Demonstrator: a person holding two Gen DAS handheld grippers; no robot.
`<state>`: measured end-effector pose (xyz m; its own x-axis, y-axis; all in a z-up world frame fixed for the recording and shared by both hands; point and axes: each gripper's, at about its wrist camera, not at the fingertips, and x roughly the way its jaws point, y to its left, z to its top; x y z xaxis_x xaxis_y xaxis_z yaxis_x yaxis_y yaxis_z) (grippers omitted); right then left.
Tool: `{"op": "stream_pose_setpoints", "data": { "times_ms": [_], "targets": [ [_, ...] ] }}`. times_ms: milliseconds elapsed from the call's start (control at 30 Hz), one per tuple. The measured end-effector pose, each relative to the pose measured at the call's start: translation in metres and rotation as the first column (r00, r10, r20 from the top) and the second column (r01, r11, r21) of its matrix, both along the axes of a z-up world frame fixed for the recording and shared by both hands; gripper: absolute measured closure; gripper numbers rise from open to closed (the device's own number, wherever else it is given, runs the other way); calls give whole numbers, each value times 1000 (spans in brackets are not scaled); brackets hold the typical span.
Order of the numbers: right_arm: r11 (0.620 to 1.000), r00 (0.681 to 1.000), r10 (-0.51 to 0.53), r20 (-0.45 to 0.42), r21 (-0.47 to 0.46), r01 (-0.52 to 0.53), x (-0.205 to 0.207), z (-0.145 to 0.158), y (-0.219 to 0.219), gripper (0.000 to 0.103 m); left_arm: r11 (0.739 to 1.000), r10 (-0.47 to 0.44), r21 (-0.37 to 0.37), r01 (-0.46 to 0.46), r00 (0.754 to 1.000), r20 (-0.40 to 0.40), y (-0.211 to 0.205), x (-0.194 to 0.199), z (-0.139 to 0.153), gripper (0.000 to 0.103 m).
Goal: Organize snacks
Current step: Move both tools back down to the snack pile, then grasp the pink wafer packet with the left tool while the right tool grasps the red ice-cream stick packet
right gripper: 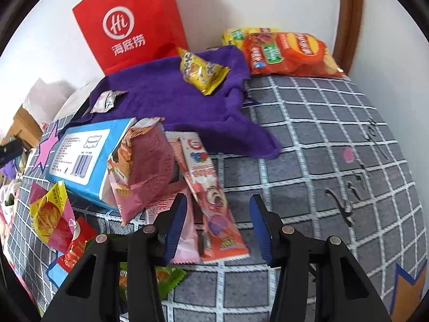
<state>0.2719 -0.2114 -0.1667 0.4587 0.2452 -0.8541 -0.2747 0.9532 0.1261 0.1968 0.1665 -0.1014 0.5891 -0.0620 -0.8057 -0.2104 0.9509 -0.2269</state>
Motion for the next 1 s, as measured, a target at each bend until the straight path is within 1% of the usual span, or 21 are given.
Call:
{"op": "stream_pose_setpoints", "data": {
  "times_ms": [67, 133, 167, 200, 267, 400, 600, 733, 800, 833, 867, 900, 933, 1000],
  "targets": [
    [1000, 1000, 1, -9, -31, -1, 4, -7, 7, 54, 1000, 8, -10, -8, 1000, -14, 4, -4, -8, 36],
    [997, 1000, -20, 6, -69, 20, 6, -12, 11, 57, 1000, 7, -26, -8, 999, -33, 6, -7, -16, 36],
    [997, 1000, -23, 15, -75, 25, 6, -13, 11, 63, 999, 5, -32, -6, 999, -41, 6, -7, -21, 36],
    [997, 1000, -20, 19, -73, 21, 6, -14, 11, 73, 999, 3, -34, -4, 999, -45, 6, -7, -23, 36],
    [998, 1000, -11, 21, -69, 12, 4, -15, 9, 74, 999, -4, -39, 2, 998, -55, 3, -6, -30, 36],
    [991, 999, 5, 46, -134, 1, -5, -14, 8, 78, 998, -30, -65, 25, 997, -75, -6, 0, -44, 36],
    [991, 998, -10, 58, -133, 17, -28, -8, -11, 80, 993, -61, -110, 50, 993, -100, -17, 15, -59, 36],
    [991, 998, -25, 49, -127, 31, -36, -13, -19, 80, 990, -74, -128, 59, 990, -120, -23, 27, -70, 36],
    [991, 998, -27, 51, -128, 34, -38, -18, -19, 79, 990, -78, -126, 62, 989, -129, -25, 32, -76, 38],
    [991, 998, -30, 62, -127, 37, -39, -20, -19, 78, 992, -81, -104, 67, 988, -133, -26, 34, -79, 40],
    [991, 997, -31, 64, -127, 39, -39, -21, -19, 78, 995, -78, -66, 71, 989, -126, -29, 34, -79, 52],
    [991, 997, -35, 68, -125, 44, -39, -21, -19, 78, 997, -75, -27, 72, 988, -132, -30, 34, -79, 54],
    [992, 997, -41, 72, -115, 49, -39, -21, -20, 78, 996, -84, -25, 81, 988, -129, -29, 32, -78, 54],
    [993, 996, -49, 74, -105, 56, -38, -21, -20, 77, 995, -95, -43, 90, 987, -131, -24, 29, -79, 57]
  ]
}}
